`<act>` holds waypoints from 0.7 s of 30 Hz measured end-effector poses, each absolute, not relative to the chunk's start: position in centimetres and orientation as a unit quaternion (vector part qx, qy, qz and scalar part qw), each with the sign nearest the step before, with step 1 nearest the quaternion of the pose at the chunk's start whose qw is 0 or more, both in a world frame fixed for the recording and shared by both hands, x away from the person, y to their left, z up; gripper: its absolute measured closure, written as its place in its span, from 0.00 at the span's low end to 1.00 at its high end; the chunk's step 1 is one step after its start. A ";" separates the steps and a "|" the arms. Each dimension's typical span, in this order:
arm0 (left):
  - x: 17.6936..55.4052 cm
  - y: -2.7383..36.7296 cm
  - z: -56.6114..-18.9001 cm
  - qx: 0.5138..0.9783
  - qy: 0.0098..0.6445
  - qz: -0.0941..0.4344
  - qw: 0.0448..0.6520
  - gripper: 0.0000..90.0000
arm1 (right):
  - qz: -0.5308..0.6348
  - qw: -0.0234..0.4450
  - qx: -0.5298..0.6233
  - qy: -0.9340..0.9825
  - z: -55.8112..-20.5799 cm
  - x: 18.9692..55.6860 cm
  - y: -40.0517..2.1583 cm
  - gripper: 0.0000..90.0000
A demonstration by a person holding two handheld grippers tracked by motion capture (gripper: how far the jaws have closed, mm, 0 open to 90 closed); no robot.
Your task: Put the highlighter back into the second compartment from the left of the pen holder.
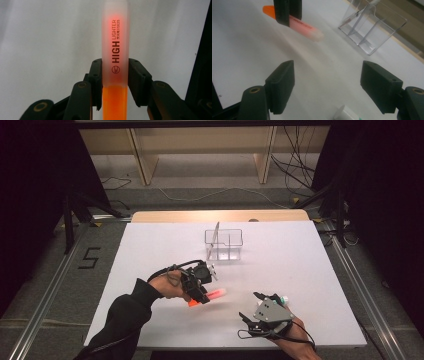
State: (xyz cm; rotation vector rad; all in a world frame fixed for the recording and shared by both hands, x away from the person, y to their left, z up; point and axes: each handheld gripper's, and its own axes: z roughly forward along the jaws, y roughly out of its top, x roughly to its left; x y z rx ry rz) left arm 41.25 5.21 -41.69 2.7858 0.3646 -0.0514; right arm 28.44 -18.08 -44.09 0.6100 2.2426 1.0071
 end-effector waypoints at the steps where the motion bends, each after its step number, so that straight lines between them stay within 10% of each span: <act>1: 41.2 5.1 -41.7 0.978 0.128 -0.018 0.165 0.73 | 0.375 0.304 0.221 0.847 -44.1 28.4 -17.8 0.32; 21: 40.3 3.2 -41.4 0.978 0.137 -0.036 0.155 0.73 | 0.271 0.427 0.081 0.859 -45.3 27.7 -13.9 0.32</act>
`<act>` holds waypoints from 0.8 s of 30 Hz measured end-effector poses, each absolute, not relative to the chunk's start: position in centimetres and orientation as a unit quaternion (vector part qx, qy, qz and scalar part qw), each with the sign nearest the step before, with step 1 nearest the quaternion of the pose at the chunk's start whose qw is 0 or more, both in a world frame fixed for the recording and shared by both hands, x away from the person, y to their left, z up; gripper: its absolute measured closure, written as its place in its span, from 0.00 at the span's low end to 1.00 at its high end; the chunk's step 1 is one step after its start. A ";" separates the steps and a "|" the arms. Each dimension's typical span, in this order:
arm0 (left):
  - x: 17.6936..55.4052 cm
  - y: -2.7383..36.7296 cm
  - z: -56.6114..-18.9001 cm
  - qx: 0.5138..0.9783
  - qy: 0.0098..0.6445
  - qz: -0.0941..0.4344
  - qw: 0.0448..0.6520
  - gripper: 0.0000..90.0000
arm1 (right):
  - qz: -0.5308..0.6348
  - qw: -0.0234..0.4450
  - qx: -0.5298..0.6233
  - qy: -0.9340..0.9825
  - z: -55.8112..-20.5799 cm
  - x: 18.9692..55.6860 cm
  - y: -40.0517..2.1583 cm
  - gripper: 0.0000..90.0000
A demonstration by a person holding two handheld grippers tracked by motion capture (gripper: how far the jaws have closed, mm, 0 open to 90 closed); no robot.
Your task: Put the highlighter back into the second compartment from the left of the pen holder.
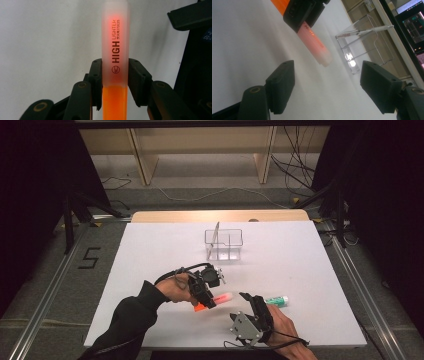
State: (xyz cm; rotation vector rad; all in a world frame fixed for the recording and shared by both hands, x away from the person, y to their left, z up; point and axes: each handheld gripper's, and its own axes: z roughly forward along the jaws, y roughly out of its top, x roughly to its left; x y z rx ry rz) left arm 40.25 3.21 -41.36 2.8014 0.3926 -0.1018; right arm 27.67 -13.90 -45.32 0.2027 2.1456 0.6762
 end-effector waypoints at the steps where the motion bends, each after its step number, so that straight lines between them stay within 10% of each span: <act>1: 40.2 3.2 -41.3 0.978 0.136 -0.034 0.156 0.73 | 0.269 0.433 0.081 0.856 -45.4 27.6 -13.8 0.32; 24: 39.2 1.9 -39.4 0.980 0.124 -0.034 0.152 0.73 | 0.191 0.523 -0.017 0.831 -46.4 27.6 -11.3 0.43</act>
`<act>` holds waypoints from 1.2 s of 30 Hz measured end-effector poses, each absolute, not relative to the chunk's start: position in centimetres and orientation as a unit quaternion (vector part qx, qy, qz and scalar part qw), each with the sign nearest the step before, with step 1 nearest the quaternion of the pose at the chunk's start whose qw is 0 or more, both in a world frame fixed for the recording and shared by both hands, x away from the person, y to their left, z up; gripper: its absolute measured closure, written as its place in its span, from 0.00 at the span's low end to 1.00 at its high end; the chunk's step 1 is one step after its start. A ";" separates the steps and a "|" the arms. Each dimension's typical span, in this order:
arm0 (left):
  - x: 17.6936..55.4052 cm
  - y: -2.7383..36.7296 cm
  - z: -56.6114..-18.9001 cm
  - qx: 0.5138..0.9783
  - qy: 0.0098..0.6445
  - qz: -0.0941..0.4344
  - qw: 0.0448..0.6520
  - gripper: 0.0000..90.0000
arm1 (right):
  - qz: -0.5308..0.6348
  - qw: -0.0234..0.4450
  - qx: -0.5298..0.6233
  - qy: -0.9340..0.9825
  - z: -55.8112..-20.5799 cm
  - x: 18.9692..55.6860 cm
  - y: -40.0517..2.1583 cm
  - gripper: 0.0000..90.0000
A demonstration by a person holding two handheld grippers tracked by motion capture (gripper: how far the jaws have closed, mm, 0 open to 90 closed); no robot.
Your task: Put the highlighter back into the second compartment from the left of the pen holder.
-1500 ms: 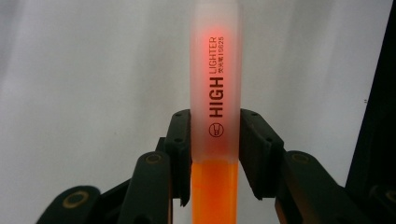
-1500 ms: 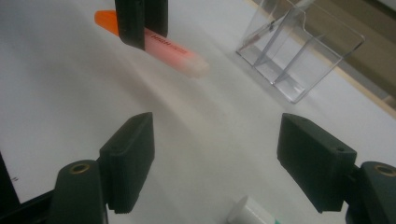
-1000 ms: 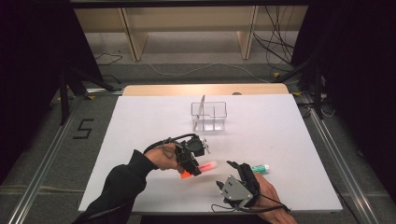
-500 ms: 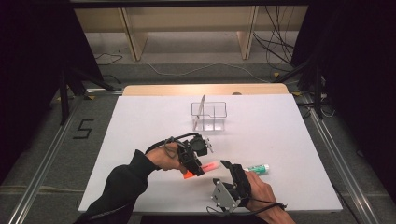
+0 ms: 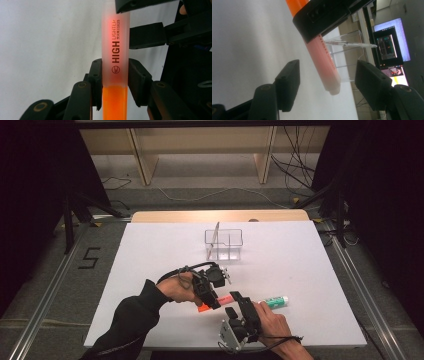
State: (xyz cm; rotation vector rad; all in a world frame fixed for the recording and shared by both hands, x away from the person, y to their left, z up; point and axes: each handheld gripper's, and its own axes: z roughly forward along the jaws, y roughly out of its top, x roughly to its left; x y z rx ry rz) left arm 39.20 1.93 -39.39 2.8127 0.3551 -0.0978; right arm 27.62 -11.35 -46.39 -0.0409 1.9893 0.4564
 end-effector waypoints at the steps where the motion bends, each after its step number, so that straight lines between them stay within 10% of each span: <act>1: 39.2 1.9 -39.4 0.980 0.123 -0.034 0.152 0.73 | 0.191 0.523 -0.010 0.831 -46.4 27.5 -11.2 0.45; 36: 38.9 1.2 -39.1 0.982 0.123 -0.049 0.138 0.73 | 0.157 0.554 -0.071 0.815 -47.3 27.3 -10.2 0.69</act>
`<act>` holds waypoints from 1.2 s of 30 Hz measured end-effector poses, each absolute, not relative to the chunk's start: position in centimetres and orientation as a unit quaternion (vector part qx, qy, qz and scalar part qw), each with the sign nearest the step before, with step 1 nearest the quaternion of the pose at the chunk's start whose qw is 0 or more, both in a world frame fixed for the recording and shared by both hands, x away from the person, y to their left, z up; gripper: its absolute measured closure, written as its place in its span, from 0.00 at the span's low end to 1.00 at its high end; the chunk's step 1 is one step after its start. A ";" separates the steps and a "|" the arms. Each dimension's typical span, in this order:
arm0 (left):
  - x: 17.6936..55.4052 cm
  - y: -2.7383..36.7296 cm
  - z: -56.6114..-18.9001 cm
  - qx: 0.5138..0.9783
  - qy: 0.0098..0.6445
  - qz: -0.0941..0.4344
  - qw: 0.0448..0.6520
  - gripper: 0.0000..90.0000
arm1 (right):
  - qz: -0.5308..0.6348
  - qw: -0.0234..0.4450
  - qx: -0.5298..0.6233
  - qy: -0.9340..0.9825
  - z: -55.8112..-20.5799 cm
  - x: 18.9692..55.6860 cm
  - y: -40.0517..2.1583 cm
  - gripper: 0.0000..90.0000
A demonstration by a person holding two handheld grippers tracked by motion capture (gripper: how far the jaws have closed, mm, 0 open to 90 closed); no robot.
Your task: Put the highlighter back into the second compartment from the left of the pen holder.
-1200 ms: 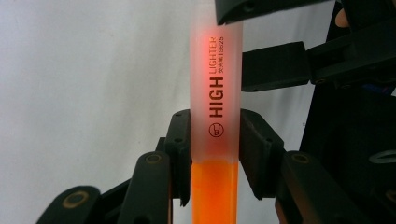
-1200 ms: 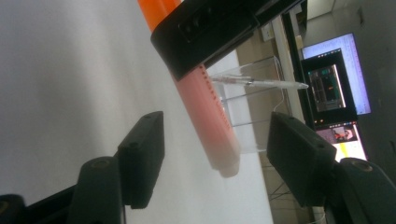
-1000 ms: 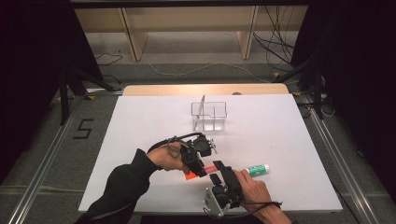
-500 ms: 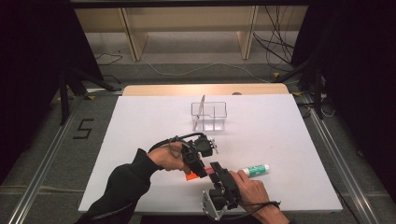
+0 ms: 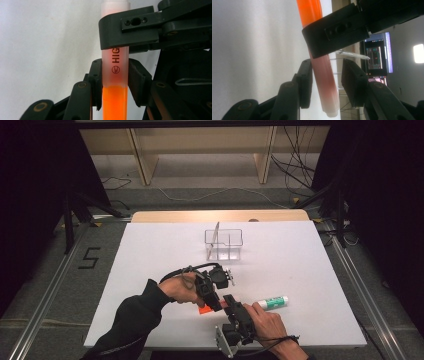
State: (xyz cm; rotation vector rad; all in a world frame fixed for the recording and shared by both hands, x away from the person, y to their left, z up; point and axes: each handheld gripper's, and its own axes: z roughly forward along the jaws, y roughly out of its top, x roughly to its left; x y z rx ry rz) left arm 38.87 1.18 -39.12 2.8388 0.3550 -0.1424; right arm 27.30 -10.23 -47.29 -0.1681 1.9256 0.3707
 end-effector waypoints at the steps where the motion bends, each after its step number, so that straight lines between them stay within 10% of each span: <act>1: 38.9 1.1 -39.1 0.981 0.124 -0.050 0.138 0.73 | 0.157 0.553 -0.072 0.815 -47.3 27.3 -10.2 0.69; 36: 38.9 1.0 -39.5 0.982 0.127 -0.062 0.125 0.72 | 0.129 0.548 -0.108 0.820 -48.0 26.9 -10.2 0.84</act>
